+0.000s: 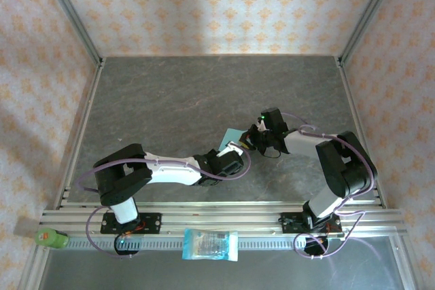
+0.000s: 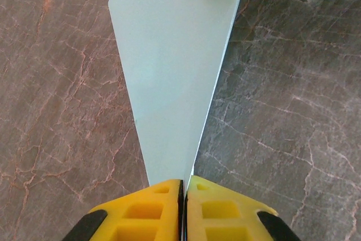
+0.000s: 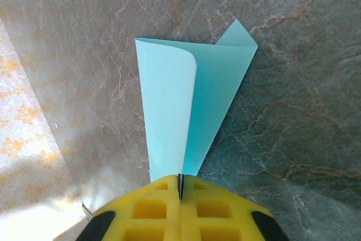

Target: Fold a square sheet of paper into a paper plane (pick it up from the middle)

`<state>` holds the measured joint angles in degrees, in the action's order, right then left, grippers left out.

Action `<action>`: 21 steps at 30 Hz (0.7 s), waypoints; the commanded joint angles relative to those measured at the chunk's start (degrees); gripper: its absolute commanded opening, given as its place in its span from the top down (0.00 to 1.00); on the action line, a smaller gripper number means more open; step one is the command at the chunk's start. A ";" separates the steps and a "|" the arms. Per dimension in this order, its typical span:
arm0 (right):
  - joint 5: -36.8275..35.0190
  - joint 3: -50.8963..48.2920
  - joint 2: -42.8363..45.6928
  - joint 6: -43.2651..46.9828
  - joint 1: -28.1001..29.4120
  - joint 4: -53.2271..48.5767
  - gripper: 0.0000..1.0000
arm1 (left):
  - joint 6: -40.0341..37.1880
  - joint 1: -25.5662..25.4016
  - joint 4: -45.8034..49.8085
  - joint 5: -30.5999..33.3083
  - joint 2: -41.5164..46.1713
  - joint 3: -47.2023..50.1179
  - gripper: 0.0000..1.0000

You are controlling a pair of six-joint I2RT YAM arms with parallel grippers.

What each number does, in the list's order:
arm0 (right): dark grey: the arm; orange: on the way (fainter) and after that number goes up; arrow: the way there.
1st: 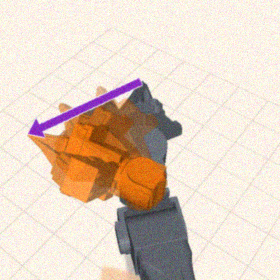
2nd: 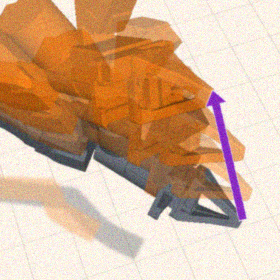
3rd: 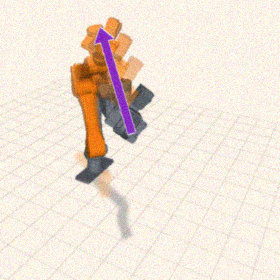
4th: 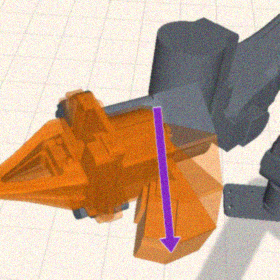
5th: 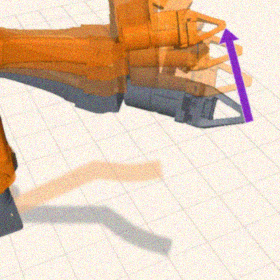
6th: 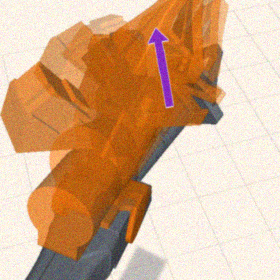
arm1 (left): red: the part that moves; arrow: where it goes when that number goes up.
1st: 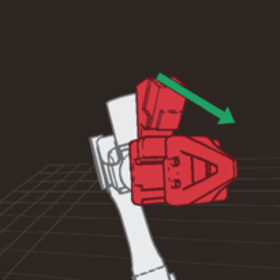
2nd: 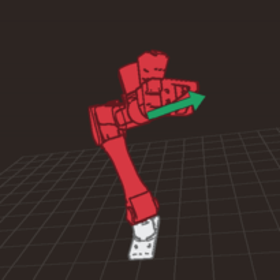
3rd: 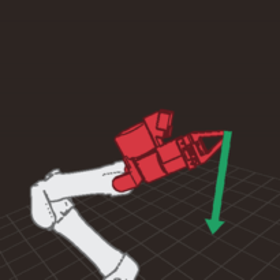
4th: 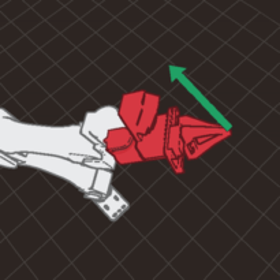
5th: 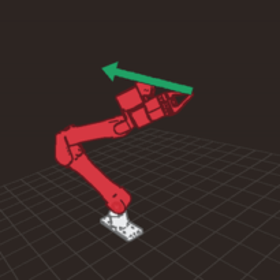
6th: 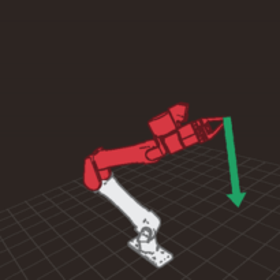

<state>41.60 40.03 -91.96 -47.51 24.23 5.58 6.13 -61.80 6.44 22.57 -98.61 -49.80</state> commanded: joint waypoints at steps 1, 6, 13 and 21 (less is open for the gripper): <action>0.06 -0.13 0.42 0.18 0.12 0.55 1.00 | 0.52 -0.37 -1.02 0.57 1.62 -0.43 0.92; -3.53 0.05 4.39 1.62 -0.45 -1.42 0.76 | 1.25 -0.42 -2.01 -1.44 1.68 0.03 1.00; -16.53 -2.37 14.07 3.38 -4.18 -7.68 0.65 | 5.82 5.10 -8.87 -19.00 3.44 3.59 1.00; -20.72 -6.28 19.74 3.29 -4.66 -6.38 0.64 | 9.62 10.46 -14.86 -33.49 4.27 6.65 1.00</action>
<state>24.97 35.27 -73.65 -44.71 19.77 -0.05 13.41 -51.90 -4.51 -3.44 -95.42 -43.99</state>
